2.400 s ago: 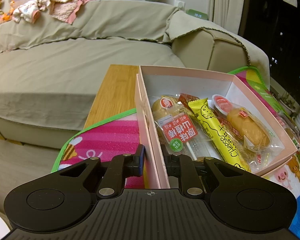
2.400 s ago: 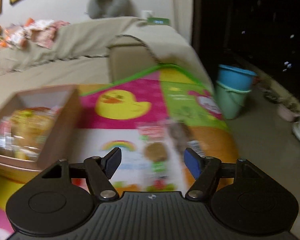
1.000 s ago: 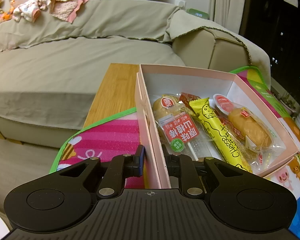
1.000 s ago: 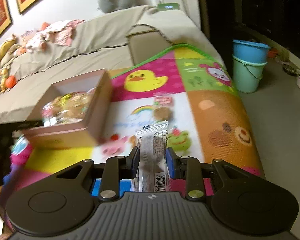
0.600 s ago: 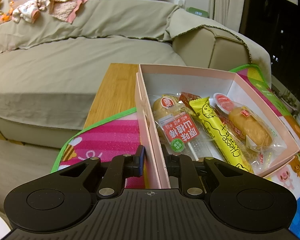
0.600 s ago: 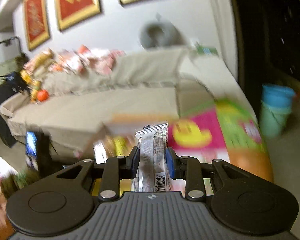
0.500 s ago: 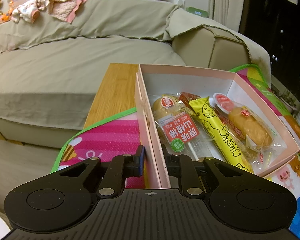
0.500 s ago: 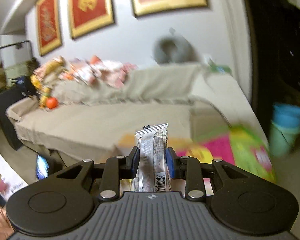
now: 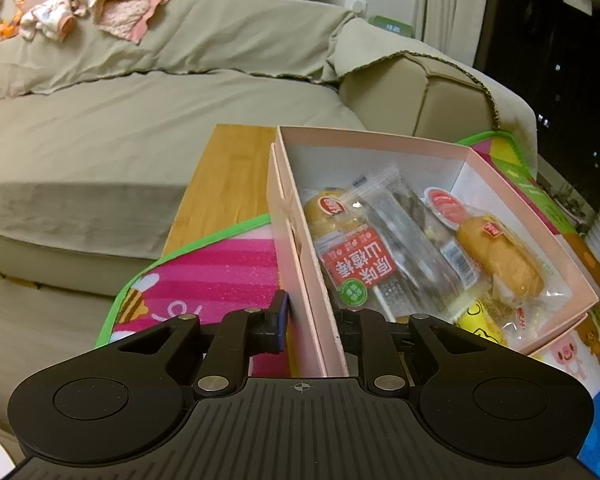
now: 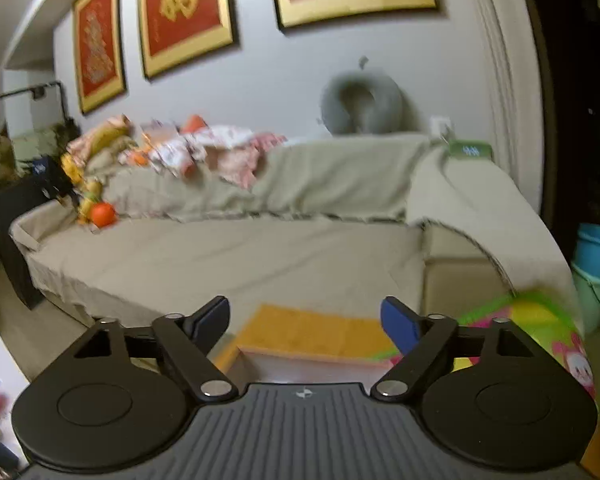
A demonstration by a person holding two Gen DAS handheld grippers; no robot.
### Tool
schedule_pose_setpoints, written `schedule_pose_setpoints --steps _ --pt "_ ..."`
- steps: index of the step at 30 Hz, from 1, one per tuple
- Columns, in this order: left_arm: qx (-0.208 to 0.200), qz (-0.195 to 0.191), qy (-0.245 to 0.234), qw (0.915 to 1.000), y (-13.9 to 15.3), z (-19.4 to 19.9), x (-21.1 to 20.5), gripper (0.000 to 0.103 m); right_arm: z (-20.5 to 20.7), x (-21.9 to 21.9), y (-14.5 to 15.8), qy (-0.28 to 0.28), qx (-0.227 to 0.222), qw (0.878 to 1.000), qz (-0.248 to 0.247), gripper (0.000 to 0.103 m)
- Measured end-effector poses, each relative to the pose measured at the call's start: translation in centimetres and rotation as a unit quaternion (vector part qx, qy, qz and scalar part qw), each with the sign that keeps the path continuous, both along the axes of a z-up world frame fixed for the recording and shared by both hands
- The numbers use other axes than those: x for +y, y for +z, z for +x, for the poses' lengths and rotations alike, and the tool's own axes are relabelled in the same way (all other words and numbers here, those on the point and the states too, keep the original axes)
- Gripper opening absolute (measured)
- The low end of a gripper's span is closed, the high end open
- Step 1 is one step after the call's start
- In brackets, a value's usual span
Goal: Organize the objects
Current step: 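Carry the barcode packet into the box and release it, then reach the right tool to the red-label cookie packet and grasp it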
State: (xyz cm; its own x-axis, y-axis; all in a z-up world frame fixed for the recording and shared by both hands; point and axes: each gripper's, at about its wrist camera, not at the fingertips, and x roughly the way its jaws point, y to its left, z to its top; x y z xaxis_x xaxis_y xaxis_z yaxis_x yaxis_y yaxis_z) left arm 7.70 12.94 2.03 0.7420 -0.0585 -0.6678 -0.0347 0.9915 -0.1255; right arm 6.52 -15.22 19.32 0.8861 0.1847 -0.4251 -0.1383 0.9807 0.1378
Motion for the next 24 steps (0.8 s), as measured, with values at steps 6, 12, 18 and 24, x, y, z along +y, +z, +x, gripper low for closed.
schedule_pose_setpoints --steps 6,12,18,24 --pt "0.0 0.0 0.0 1.0 0.0 0.0 0.0 0.02 -1.6 -3.1 -4.1 -0.037 0.045 0.998 -0.003 0.093" --pt "0.0 -0.001 0.0 1.0 0.0 0.0 0.0 0.019 -4.3 -6.4 -8.1 -0.083 0.075 0.993 -0.034 0.098" --pt "0.002 0.006 0.004 1.0 -0.1 0.0 -0.1 0.019 -6.6 -8.7 -12.0 -0.114 0.107 0.986 -0.064 0.099" --pt "0.004 0.012 0.006 0.9999 0.0 0.0 -0.4 0.017 -6.8 -11.1 -15.0 -0.136 0.135 0.98 -0.045 0.099"
